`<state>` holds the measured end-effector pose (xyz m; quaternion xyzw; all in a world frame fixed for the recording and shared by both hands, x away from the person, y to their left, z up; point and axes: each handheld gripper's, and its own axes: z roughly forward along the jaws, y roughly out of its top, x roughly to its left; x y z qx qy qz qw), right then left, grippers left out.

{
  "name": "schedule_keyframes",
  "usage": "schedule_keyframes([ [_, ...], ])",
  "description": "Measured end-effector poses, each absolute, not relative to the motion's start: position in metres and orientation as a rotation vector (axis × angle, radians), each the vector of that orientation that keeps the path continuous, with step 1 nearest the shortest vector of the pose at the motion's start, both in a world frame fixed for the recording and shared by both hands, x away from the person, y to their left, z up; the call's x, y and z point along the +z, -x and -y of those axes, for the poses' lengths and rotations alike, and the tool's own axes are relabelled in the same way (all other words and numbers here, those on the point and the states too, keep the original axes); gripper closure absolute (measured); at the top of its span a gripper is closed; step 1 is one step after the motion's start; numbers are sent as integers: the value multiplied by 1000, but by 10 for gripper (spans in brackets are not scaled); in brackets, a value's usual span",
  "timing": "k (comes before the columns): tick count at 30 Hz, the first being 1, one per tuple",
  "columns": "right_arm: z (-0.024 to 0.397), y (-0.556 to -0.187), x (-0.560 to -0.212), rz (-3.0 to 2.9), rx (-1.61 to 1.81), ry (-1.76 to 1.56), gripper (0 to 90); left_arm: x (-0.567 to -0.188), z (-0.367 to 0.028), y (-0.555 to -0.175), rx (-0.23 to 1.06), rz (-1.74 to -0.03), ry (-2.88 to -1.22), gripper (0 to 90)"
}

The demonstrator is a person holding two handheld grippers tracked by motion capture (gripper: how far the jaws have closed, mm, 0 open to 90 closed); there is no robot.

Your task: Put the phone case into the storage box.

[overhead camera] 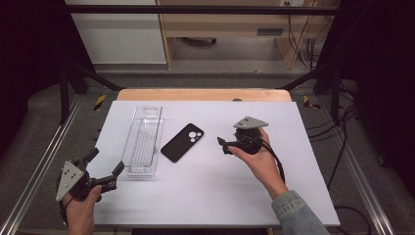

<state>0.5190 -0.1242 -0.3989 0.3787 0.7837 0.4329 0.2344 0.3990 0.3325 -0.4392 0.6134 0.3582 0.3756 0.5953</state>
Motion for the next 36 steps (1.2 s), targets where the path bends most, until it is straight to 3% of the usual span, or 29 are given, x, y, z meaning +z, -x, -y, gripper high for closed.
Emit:
schedule_keyframes([
  [14, 85, -567, -412, -2246, 1134, -1140, 164, -439, -336, -399, 890, -847, -1423, 6],
  [36, 50, -597, -438, -2256, 1136, -1215, 384, -438, -335, -400, 888, -844, -1426, 7],
])
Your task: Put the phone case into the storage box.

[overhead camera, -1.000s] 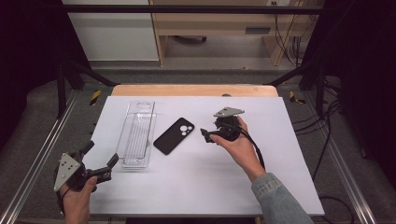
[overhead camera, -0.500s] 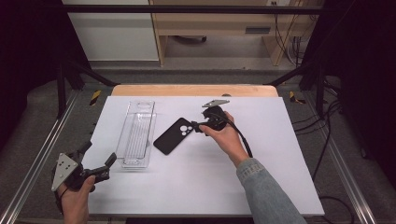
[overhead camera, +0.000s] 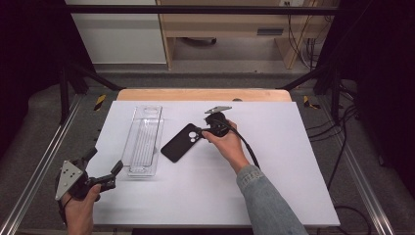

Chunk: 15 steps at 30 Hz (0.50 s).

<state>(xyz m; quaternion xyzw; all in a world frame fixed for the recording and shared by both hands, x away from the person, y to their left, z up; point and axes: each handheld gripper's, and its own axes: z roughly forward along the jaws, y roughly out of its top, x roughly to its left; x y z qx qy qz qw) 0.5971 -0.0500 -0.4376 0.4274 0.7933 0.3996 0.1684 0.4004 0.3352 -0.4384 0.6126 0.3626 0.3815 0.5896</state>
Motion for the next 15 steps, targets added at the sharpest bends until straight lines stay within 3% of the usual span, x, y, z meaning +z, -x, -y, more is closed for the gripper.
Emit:
schedule_keyframes([
  [15, 43, -609, -463, -2236, 1144, -1301, 572, -438, -334, -401, 886, -839, -1434, 7],
])
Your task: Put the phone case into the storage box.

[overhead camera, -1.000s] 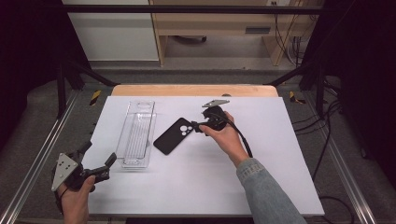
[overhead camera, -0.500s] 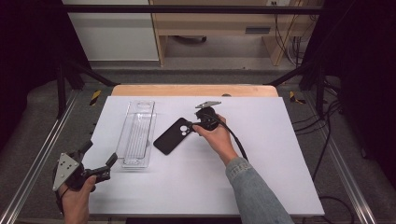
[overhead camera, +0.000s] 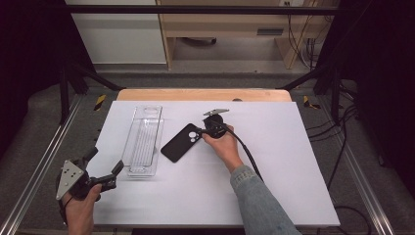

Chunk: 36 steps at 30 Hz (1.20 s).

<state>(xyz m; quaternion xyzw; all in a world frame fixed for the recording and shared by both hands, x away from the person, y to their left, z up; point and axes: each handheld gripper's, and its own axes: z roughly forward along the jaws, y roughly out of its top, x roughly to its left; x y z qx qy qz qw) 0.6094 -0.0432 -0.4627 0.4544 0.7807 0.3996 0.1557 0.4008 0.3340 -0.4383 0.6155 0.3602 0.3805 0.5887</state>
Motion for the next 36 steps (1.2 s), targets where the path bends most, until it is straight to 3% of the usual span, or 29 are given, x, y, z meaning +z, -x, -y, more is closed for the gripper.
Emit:
schedule_keyframes([
  [6, 41, -613, -472, -2233, 1143, -1323, 638, -438, -334, -401, 887, -840, -1432, 7],
  [36, 39, -617, -482, -2238, 1109, -1315, 701, -438, -332, -402, 880, -832, -1442, 7],
])
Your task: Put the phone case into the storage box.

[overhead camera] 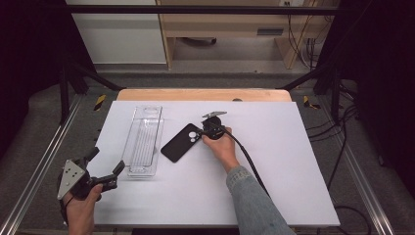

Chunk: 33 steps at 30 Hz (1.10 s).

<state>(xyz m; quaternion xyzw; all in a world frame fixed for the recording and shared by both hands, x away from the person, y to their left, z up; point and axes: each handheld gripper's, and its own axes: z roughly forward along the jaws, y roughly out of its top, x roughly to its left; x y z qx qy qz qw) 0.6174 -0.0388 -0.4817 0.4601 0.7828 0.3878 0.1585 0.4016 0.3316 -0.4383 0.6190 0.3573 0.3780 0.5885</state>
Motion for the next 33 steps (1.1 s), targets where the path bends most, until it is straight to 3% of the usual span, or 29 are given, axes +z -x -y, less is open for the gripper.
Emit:
schedule_keyframes([
  [13, 36, -618, -484, -2243, 1071, -1296, 723, -438, -331, -401, 881, -832, -1443, 8],
  [19, 34, -618, -483, -2253, 1050, -1286, 787, -438, -332, -401, 882, -832, -1443, 7],
  [33, 40, -621, -482, -2265, 1078, -1319, 845, -438, -332, -402, 881, -832, -1441, 8],
])
